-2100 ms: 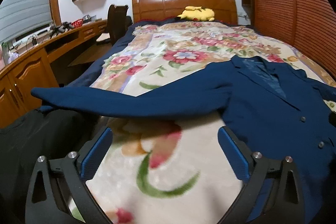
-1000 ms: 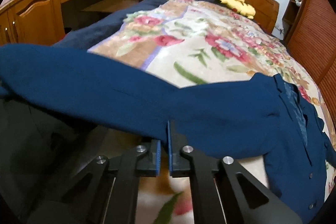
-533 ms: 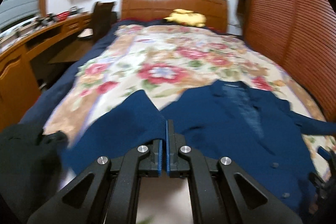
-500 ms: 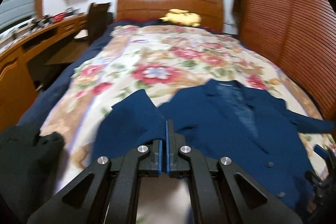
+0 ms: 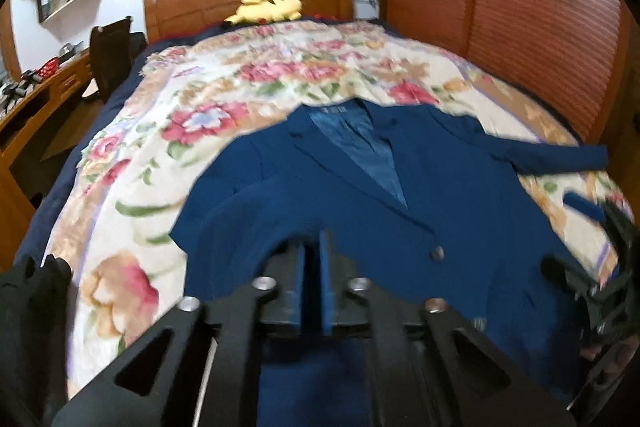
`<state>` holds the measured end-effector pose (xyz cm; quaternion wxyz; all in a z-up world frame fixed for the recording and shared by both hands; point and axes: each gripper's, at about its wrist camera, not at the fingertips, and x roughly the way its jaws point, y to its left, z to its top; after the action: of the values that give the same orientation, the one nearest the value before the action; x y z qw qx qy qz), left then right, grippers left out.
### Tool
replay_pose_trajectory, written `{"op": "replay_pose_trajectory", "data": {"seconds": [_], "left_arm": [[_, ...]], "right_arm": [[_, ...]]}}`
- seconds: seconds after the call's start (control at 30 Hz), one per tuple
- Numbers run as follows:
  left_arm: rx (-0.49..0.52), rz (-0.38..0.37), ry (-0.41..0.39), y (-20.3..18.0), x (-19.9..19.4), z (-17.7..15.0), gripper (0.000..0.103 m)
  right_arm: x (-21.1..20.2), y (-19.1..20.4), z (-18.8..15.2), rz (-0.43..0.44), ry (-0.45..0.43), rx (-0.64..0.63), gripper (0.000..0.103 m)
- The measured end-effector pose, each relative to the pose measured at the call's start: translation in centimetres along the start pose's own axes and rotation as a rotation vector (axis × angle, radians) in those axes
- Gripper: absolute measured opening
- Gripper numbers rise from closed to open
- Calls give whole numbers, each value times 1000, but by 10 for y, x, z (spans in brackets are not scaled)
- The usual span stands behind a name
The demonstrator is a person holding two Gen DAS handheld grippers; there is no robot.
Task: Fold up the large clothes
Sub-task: 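Carry the sleeve across the jacket front with the left tool and release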
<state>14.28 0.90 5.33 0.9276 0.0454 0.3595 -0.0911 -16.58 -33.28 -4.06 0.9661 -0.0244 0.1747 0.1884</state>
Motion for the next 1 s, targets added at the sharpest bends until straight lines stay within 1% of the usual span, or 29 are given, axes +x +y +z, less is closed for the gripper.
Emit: {"op": "replay_pose_trajectory", "data": {"seconds": [0.03,0.07,0.1,0.17,0.23,0.33,0.43,0.6,0.7,0.9,1.0], "left_arm": [[8,-1,0,-3,-3,-4,37],[10,-7,-3,-7,-6,-7,46],[12,-24,-5,-8,-11,-11,48],[12,-33,-7,-10,-18,-18,71],[14,-35,-28,-10,-29,-25,77],[12,-3,-46,-4,-37,-34,78],[-1,31,-40,7,-34,-40,78],[-48,59,-9,29,-15,-50,78],[-79,74,25,40,2,-56,78],[-193,44,107,58,36,-65,78],[-209,50,125,60,46,-67,78]], "right_arm": [[-2,0,0,4,0,-4,103],[-3,1,0,7,0,-8,103],[-3,0,1,10,-1,-12,103],[-5,2,0,13,-2,-24,103],[-8,2,0,16,-7,-30,103],[-10,-4,1,29,-10,-35,103],[-8,-4,-1,33,-4,-43,103],[-1,1,-5,34,21,-66,103],[5,5,-6,31,42,-88,103],[10,9,-5,28,66,-104,103],[10,6,-4,28,69,-102,103]]}}
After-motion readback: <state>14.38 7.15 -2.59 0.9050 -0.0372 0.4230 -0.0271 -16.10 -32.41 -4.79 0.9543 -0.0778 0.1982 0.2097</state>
